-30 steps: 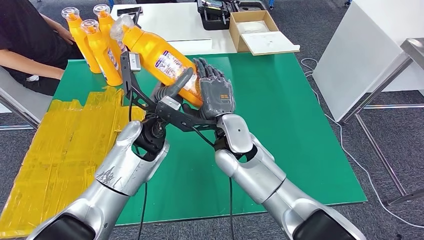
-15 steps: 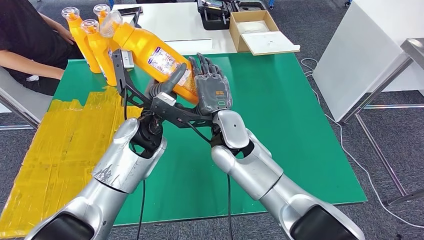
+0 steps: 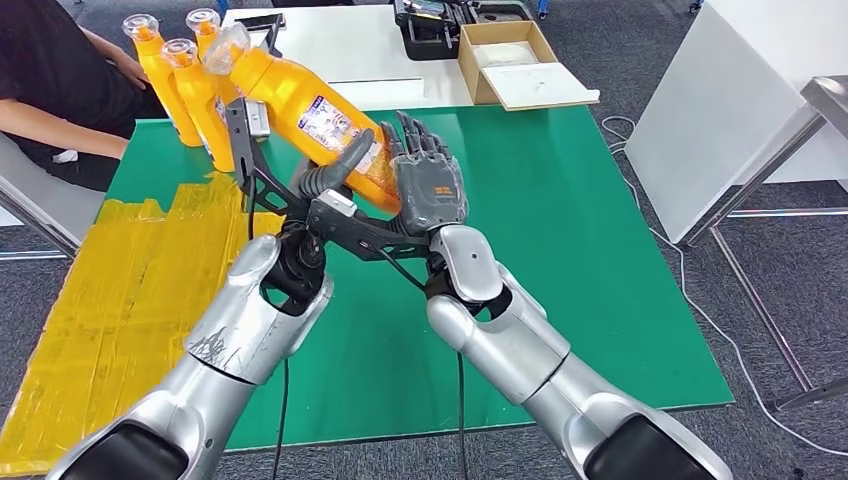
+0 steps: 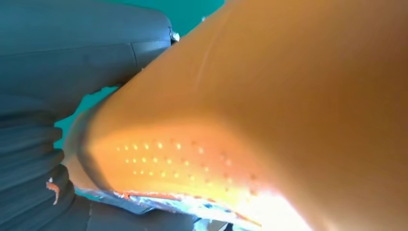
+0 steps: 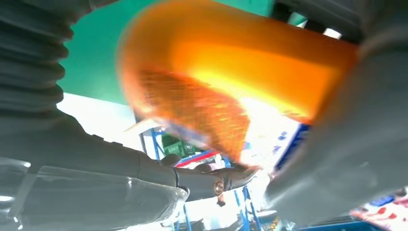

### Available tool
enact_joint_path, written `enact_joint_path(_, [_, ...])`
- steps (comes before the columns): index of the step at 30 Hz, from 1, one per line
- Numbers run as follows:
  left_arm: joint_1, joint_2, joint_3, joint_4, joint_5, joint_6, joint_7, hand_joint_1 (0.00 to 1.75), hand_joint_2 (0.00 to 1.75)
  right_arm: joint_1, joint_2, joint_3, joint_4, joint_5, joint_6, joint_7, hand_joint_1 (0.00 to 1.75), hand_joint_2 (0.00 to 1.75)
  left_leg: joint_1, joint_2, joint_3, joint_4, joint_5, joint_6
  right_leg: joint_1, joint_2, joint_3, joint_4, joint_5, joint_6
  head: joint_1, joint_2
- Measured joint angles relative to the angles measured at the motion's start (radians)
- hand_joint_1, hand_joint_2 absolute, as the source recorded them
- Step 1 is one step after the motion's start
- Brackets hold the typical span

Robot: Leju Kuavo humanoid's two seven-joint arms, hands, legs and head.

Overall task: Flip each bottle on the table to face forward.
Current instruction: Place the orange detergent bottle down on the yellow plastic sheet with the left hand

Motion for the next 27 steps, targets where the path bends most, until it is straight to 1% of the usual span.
enact_joint_path(2, [-0.027, 0.019, 0.013, 0.02, -0.024, 0.013, -0.031, 1.75, 1.75, 0.015, -0.01, 0.016, -0.014, 0.003, 0.002, -0.013, 0.0, 0.0, 0.0, 0.002, 0.0, 0.0, 0.0, 0.0, 0.0, 0.0, 0.0, 0.0, 0.0, 0.0, 0.0, 0.0])
enact_joint_path(5, [-0.087, 0.062, 0.05, 0.057, -0.068, 0.025, -0.079, 1.75, 1.75, 0.054, -0.029, 0.055, -0.043, 0.008, 0.01, -0.039, 0.0, 0.0, 0.001, 0.003, 0.0, 0.0, 0.0, 0.0, 0.0, 0.001, 0.0, 0.001, 0.0, 0.0, 0.0, 0.0])
enact_joint_path(9, [-0.145, 0.11, 0.111, 0.102, -0.119, 0.019, -0.106, 1.75, 1.75, 0.094, -0.048, 0.088, -0.078, 0.007, 0.014, -0.048, 0.0, 0.0, 0.002, 0.0, 0.0, 0.0, 0.001, -0.001, 0.0, 0.001, -0.001, 0.001, 0.0, -0.001, 0.0, 0.0])
enact_joint_path(14, [-0.173, 0.161, 0.167, 0.144, -0.157, 0.021, -0.123, 1.75, 1.75, 0.106, -0.076, 0.102, -0.109, -0.008, 0.016, -0.062, 0.0, 0.0, 0.002, 0.002, 0.0, 0.0, 0.001, -0.001, 0.001, 0.001, 0.0, 0.001, 0.0, -0.001, 0.0, 0.0])
enact_joint_path(18, [-0.181, 0.184, 0.191, 0.164, -0.172, 0.019, -0.129, 1.75, 1.75, 0.11, -0.092, 0.109, -0.125, -0.011, 0.016, -0.063, 0.0, 0.0, 0.002, 0.0, -0.001, 0.0, 0.001, -0.001, 0.001, 0.001, 0.0, 0.001, 0.0, -0.001, 0.0, 0.0])
enact_joint_path(20, [-0.183, 0.195, 0.195, 0.17, -0.208, 0.028, -0.14, 1.75, 1.75, 0.112, -0.098, 0.111, -0.132, -0.012, 0.017, -0.064, 0.0, 0.0, 0.002, 0.0, -0.001, 0.0, 0.001, -0.001, 0.001, 0.001, 0.0, 0.001, 0.0, -0.001, 0.0, 0.0])
enact_joint_path(23, [-0.188, 0.22, 0.181, 0.18, -0.367, 0.064, -0.165, 1.75, 1.75, 0.12, -0.112, 0.109, -0.147, -0.011, 0.014, -0.064, 0.0, 0.0, 0.002, 0.0, -0.001, 0.0, 0.001, -0.001, 0.0, 0.001, 0.0, 0.001, 0.0, -0.001, 0.0, 0.0])
enact_joint_path(27, [-0.199, 0.277, 0.128, 0.22, -0.692, 0.097, -0.162, 1.75, 1.75, 0.143, -0.15, 0.066, -0.188, 0.012, 0.001, -0.064, 0.0, 0.0, 0.002, 0.0, -0.001, 0.0, 0.001, -0.001, 0.0, 0.001, 0.0, 0.001, 0.0, -0.001, 0.0, 0.0])
